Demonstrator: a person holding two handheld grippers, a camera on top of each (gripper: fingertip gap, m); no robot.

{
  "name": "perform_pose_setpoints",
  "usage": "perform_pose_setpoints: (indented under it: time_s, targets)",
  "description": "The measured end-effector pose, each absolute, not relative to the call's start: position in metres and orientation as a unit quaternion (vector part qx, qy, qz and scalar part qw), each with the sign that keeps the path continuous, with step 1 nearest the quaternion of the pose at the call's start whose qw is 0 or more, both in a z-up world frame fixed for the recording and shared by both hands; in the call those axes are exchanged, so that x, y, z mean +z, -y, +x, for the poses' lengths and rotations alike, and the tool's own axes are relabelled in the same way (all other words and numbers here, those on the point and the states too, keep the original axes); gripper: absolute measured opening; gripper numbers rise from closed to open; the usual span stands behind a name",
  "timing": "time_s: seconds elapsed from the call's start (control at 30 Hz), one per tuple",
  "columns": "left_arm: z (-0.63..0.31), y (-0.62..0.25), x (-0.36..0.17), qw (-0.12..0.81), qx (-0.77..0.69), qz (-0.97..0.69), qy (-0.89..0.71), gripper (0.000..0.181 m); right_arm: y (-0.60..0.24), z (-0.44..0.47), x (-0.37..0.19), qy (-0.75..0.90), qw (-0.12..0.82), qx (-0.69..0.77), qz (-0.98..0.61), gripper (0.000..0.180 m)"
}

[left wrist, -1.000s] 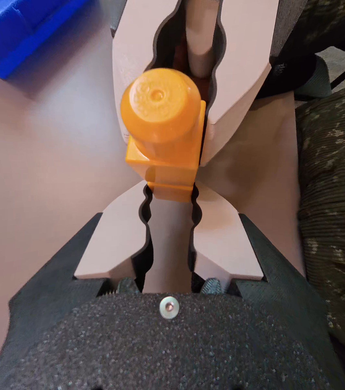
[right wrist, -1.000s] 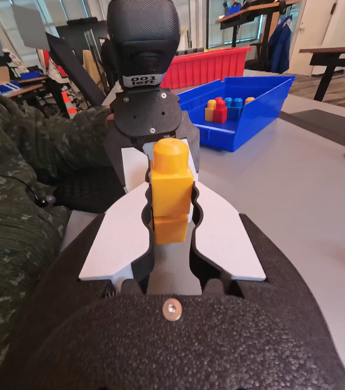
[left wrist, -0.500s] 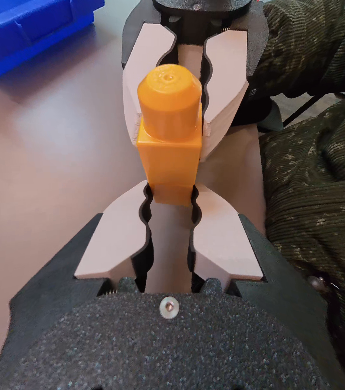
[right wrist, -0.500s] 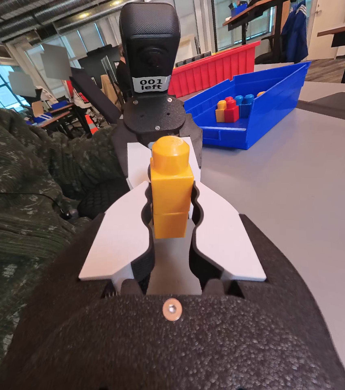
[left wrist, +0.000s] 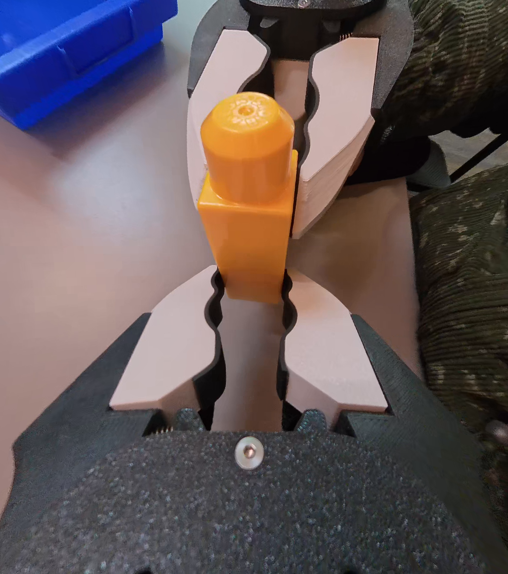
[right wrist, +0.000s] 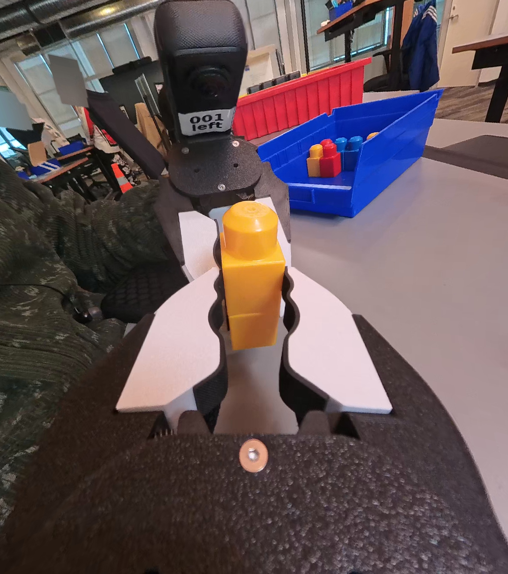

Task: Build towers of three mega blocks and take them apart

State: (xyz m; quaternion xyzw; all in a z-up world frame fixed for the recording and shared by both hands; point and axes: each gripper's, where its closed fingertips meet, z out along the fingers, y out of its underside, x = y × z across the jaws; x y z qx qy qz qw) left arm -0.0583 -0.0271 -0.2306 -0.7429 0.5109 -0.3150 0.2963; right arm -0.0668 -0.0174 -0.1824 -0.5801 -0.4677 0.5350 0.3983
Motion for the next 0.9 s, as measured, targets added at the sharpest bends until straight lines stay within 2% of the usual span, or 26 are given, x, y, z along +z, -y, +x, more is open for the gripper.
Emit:
perform_pose_setpoints:
  time_s: [0.37,0.5,0.6,0.77,0.83,0.9]
  targets:
    - [-0.063,0.014,-0.258,0.354,-0.27,-0.7,-0.559,0.037,0.013,-0.069,-0.212,0.536,0.4,0.454,-0.588,0.036]
    - [-0.079,-0.003,-0.256,0.381,-0.233,-0.707,-0.549,0.051,0.001,-0.065,-0.219,0.539,0.411,0.418,-0.605,0.036]
    - [-0.104,-0.027,-0.227,0.444,-0.226,-0.716,-0.489,0.049,-0.016,-0.056,-0.219,0.525,0.429,0.394,-0.621,0.036]
    - [-0.2,-0.073,-0.14,0.572,-0.153,-0.727,-0.348,0.023,-0.04,-0.041,-0.234,0.507,0.418,0.359,-0.663,0.036]
    - [-0.251,-0.087,-0.124,0.566,-0.106,-0.754,-0.316,0.019,-0.041,-0.042,-0.24,0.509,0.408,0.359,-0.668,0.037]
    - [-0.312,-0.105,-0.129,0.51,-0.032,-0.809,-0.289,0.027,-0.041,-0.043,-0.243,0.508,0.399,0.361,-0.673,0.037]
